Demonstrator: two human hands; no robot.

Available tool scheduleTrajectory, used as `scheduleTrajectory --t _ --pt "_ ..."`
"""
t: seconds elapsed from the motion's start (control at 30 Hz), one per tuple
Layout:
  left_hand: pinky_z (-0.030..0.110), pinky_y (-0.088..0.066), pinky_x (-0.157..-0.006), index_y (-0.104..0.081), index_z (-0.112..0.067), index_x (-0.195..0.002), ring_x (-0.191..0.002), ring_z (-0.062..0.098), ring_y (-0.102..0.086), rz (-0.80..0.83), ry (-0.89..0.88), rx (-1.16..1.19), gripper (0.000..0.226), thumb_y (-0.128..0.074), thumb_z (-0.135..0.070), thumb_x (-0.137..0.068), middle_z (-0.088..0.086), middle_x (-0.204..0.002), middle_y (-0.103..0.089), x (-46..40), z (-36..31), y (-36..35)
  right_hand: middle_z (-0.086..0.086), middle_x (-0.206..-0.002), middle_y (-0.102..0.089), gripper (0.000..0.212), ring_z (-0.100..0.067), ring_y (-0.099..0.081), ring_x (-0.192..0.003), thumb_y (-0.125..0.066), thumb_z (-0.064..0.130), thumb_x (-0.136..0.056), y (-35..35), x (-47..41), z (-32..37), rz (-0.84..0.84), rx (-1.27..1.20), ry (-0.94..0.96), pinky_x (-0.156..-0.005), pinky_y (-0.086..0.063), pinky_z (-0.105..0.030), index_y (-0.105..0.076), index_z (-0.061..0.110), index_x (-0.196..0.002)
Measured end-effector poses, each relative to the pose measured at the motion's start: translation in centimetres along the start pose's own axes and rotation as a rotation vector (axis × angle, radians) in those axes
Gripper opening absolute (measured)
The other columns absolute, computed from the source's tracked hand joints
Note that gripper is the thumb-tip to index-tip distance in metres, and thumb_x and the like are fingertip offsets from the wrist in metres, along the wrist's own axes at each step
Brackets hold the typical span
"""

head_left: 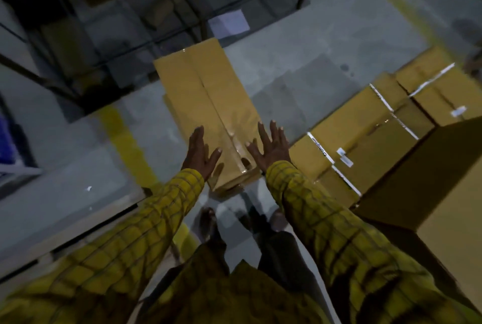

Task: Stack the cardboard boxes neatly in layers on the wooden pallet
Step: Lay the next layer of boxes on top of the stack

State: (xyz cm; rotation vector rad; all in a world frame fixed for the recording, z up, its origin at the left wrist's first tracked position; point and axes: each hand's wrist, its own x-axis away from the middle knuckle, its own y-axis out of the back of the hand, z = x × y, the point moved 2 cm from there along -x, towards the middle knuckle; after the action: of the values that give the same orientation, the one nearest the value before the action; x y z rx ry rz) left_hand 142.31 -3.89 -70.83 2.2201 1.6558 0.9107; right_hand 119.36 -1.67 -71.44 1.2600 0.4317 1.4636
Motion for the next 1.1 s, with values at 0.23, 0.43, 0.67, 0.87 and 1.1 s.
scheduleTrajectory --t 0.23,0.43,0.67,0.87,1.1 --pt "0.033 -0.011 -0.124 -0.001 -0.012 -0.165 -0.159 0.023 0.0 -0.153 0.331 0.127 0.102 -0.071 -0.037 -0.095 0.011 -0.172 0.007 -7.6 6.6 -0.3 -0.005 -0.173 0.009 0.103 -0.029 0.005 -0.16 -0.059 0.07 -0.091 -0.8 -10.5 0.6 -0.01 -0.138 -0.026 -0.128 -0.002 -0.049 0.001 0.033 -0.165" --pt "0.039 -0.028 -0.122 -0.01 -0.02 -0.164 -0.148 0.022 -0.031 -0.239 0.502 0.409 0.117 -0.089 -0.036 -0.079 0.001 -0.164 -0.027 -12.1 10.9 -3.0 -0.009 -0.156 -0.047 0.121 -0.031 -0.049 -0.139 -0.081 0.069 -0.07 -4.3 -18.0 -1.1 0.024 -0.404 -0.158 -0.112 -0.046 -0.044 -0.013 0.034 -0.164" --pt "0.014 -0.046 -0.09 -0.03 -0.029 -0.153 -0.119 0.018 -0.054 -0.373 0.38 0.5 0.098 -0.091 -0.018 -0.077 -0.005 -0.137 -0.054 -13.1 7.2 -2.4 -0.001 -0.123 -0.071 0.095 -0.03 -0.068 -0.109 -0.082 0.074 -0.06 -3.6 -19.2 -0.6 -0.052 -0.569 -0.133 -0.094 -0.058 -0.045 -0.041 0.047 -0.142" --pt "0.036 -0.052 -0.102 -0.031 -0.032 -0.151 -0.119 0.018 -0.06 -0.283 0.187 0.389 0.104 -0.096 -0.026 -0.071 -0.003 -0.137 -0.058 -15.1 -1.1 2.8 -0.004 -0.127 -0.068 0.092 -0.032 -0.066 -0.112 -0.083 0.068 -0.07 4.2 -15.8 0.2 -0.173 -0.651 -0.113 -0.095 -0.057 -0.043 -0.041 0.041 -0.147" --pt "0.046 -0.055 -0.101 -0.034 -0.035 -0.15 -0.113 0.012 -0.061 -0.104 0.025 0.32 0.102 -0.096 -0.028 -0.07 -0.009 -0.127 -0.06 -16.4 -12.2 3.8 0.005 -0.129 -0.068 0.093 -0.026 -0.064 -0.117 -0.082 0.072 -0.068 14.0 -9.1 -1.7 -0.363 -0.76 -0.231 -0.102 -0.053 -0.039 -0.039 0.049 -0.146"
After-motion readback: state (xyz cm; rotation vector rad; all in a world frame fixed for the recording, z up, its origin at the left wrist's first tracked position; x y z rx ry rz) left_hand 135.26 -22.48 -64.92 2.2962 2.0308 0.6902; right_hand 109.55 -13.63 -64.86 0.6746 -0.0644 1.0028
